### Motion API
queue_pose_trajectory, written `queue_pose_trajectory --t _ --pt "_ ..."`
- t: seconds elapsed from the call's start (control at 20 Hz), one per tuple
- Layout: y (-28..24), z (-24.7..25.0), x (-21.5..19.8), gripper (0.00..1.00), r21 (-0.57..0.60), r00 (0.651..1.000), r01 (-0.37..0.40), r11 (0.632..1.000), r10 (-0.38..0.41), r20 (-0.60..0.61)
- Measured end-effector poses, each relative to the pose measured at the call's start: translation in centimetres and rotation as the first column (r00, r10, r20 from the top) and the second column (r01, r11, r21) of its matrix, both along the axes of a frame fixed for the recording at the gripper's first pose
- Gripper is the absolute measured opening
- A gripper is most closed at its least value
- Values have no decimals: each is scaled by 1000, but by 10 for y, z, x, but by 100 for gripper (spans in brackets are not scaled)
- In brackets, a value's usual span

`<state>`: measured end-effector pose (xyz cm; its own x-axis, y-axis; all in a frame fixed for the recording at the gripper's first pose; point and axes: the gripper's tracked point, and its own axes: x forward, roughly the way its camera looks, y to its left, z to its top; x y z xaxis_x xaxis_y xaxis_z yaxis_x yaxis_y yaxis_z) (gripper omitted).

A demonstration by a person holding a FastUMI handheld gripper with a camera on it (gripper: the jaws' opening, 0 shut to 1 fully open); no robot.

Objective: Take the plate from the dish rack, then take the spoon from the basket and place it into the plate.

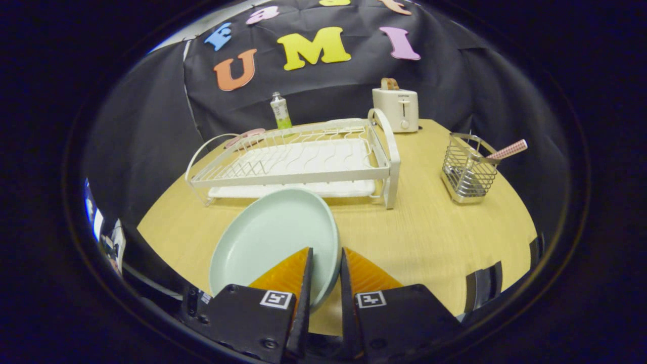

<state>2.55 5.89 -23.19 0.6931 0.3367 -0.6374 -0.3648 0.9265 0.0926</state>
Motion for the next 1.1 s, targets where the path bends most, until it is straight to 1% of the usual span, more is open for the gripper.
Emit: queue_pose_trajectory --t 0.1,0.15,0.2,0.3,0.35,0.45,0.5,0.6,0.7,0.8,0.85,0.9,0.95,1.05,1.1 --pt "-7 -1 5 36 -16 999 9 1000 -9 32" --pt "-15 3 11 37 -29 997 31 999 -29 76" --pt "-26 9 18 37 -30 989 73 997 -69 132" --pt "-42 18 26 38 -12 970 123 992 -117 212" --pt "-48 23 29 47 2 962 131 991 -127 241" --pt "-68 37 36 71 2 938 155 988 -148 314" --pt "-84 44 41 79 -18 919 184 983 -166 358" --pt "-110 62 49 95 -20 871 253 967 -218 440" --pt "-134 70 54 100 -20 841 306 952 -260 474" --pt "-156 79 62 100 5 812 351 936 -307 496" --pt "-164 81 69 100 12 804 368 930 -325 499" --pt "-172 81 76 100 29 799 378 926 -342 495" --pt "-176 82 82 100 51 802 379 924 -355 479" --pt "-185 81 91 100 81 814 364 928 -359 456" --pt "-195 84 101 100 97 808 374 922 -375 453"
